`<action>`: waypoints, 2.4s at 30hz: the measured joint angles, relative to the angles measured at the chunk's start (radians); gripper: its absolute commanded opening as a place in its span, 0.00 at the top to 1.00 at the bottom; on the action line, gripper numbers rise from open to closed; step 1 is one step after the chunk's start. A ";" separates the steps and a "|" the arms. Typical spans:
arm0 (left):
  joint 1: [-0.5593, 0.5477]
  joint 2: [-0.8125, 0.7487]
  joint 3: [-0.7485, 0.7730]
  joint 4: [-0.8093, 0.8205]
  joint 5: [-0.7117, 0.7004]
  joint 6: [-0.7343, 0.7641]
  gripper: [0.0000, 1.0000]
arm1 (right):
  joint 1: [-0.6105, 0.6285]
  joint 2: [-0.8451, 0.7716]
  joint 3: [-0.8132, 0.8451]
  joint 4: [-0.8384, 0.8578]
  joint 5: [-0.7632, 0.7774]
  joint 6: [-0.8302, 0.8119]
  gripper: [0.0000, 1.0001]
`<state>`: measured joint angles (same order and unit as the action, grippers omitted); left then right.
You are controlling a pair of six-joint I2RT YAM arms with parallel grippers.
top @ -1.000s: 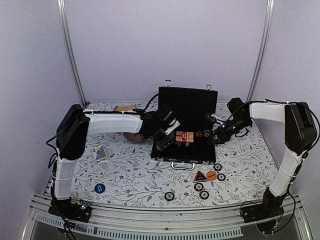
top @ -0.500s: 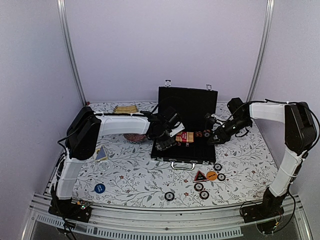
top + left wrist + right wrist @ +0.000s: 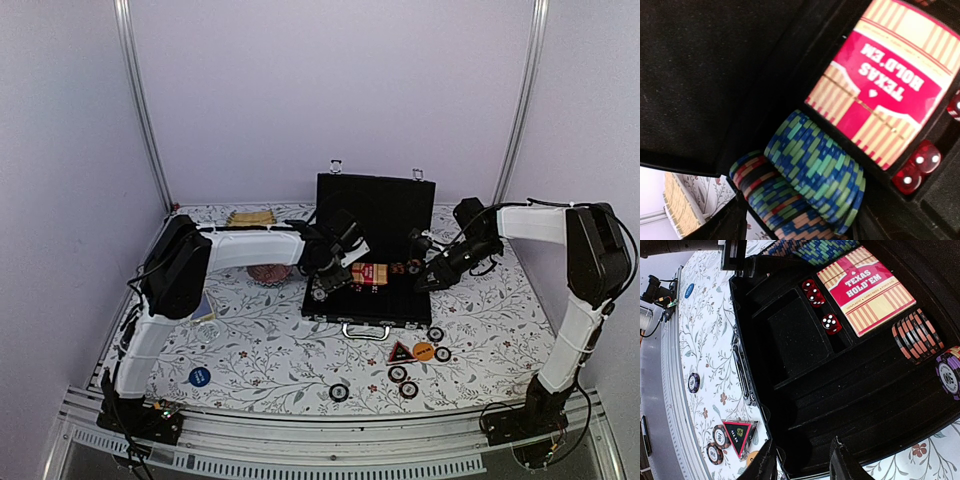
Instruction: Pack up texas hold em set
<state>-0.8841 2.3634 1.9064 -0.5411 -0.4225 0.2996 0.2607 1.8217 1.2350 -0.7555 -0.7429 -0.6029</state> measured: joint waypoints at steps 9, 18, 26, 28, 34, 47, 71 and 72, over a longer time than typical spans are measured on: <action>0.032 0.000 0.020 0.002 0.010 0.015 0.28 | 0.000 0.000 0.000 0.000 0.000 0.000 0.62; 0.033 -0.026 -0.024 -0.005 0.053 0.013 0.29 | 0.000 0.001 0.000 -0.003 0.000 -0.001 0.62; 0.013 -0.257 -0.136 -0.092 0.066 -0.106 0.29 | 0.000 0.001 0.000 -0.008 -0.010 -0.008 0.62; 0.014 -0.327 -0.136 -0.131 0.051 -0.181 0.30 | 0.000 0.001 0.000 -0.008 -0.016 -0.009 0.62; 0.072 -0.575 -0.319 -0.262 0.011 -0.476 0.29 | 0.000 0.001 0.000 -0.012 -0.025 -0.019 0.62; 0.539 -0.884 -0.897 -0.301 0.237 -0.880 0.22 | 0.000 0.001 0.000 -0.023 -0.026 -0.037 0.61; 0.668 -0.679 -0.926 -0.103 0.383 -0.932 0.20 | 0.000 0.001 -0.006 -0.027 -0.023 -0.049 0.61; 0.668 -0.672 -0.921 -0.099 0.389 -0.932 0.20 | 0.000 0.001 -0.006 -0.027 -0.022 -0.050 0.61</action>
<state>-0.2157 1.6913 0.9855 -0.6403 -0.0334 -0.6323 0.2607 1.8225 1.2289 -0.7826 -0.7650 -0.6525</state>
